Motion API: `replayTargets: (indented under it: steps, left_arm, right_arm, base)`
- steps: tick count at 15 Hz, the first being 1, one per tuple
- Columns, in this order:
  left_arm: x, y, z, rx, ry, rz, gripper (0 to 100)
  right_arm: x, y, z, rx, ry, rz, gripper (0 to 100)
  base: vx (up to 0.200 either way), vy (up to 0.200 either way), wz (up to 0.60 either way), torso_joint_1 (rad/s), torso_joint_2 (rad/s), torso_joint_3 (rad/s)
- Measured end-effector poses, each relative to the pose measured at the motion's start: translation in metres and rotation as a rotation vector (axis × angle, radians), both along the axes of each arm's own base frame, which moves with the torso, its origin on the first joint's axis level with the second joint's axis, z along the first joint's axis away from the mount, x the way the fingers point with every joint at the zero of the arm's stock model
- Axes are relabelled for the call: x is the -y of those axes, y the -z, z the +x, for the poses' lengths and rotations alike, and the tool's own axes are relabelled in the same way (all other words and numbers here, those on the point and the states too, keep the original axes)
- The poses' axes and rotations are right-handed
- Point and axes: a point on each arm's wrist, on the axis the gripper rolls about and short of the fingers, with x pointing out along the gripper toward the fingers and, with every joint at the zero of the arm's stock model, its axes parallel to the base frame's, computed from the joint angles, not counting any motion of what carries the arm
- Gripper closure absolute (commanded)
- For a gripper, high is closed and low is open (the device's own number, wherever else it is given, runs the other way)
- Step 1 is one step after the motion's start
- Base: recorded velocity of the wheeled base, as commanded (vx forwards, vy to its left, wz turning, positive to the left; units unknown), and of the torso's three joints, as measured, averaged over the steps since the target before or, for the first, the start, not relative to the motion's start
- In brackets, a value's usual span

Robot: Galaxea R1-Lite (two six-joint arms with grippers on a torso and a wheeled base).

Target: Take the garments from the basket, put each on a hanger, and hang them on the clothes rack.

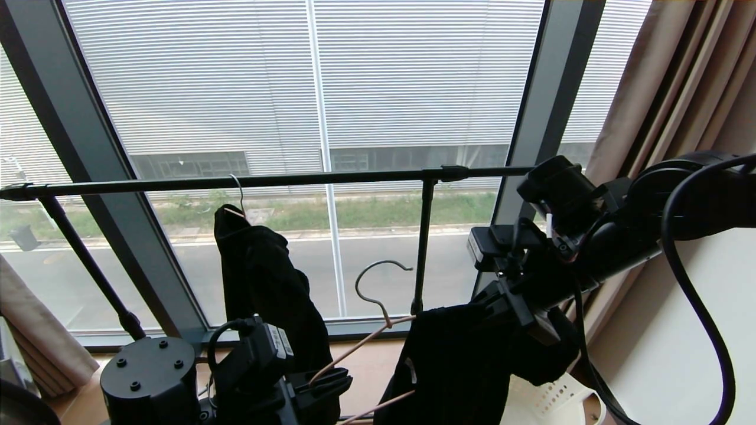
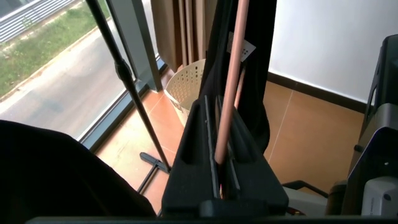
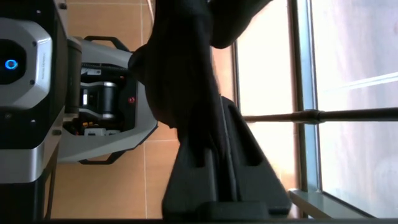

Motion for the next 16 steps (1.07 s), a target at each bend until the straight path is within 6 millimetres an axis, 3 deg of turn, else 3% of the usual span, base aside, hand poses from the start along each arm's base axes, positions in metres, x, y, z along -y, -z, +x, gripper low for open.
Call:
replayTargets:
  steps: [3, 4, 10, 16]
  left_arm:
    - [0.0, 0.0, 0.001, -0.002, -0.002, -0.002, 100]
    - [0.0, 0.0, 0.001, -0.002, -0.001, -0.002, 0]
    - [-0.001, 0.002, 0.006, -0.005, -0.02, -0.011, 0]
    - [-0.024, -0.002, 0.018, -0.065, -0.185, -0.089, 0]
  right_arm:
    - [0.0, -0.001, -0.001, 0.001, 0.0, 0.0, 100]
    - [0.0, -0.001, -0.001, 0.001, 0.0, 0.0, 100]
    - [0.002, -0.003, -0.004, 0.0, 0.002, 0.002, 100]
    - [0.009, -0.016, -0.009, -0.019, 0.089, 0.022, 100]
  base:
    - [0.0, 0.0, 0.0, 0.0, 0.0, 0.0]
    - [0.0, 0.0, 0.0, 0.0, 0.0, 0.0]
    - [0.0, 0.0, 0.0, 0.0, 0.0, 0.0]
    - [0.0, 0.0, 0.0, 0.0, 0.0, 0.0]
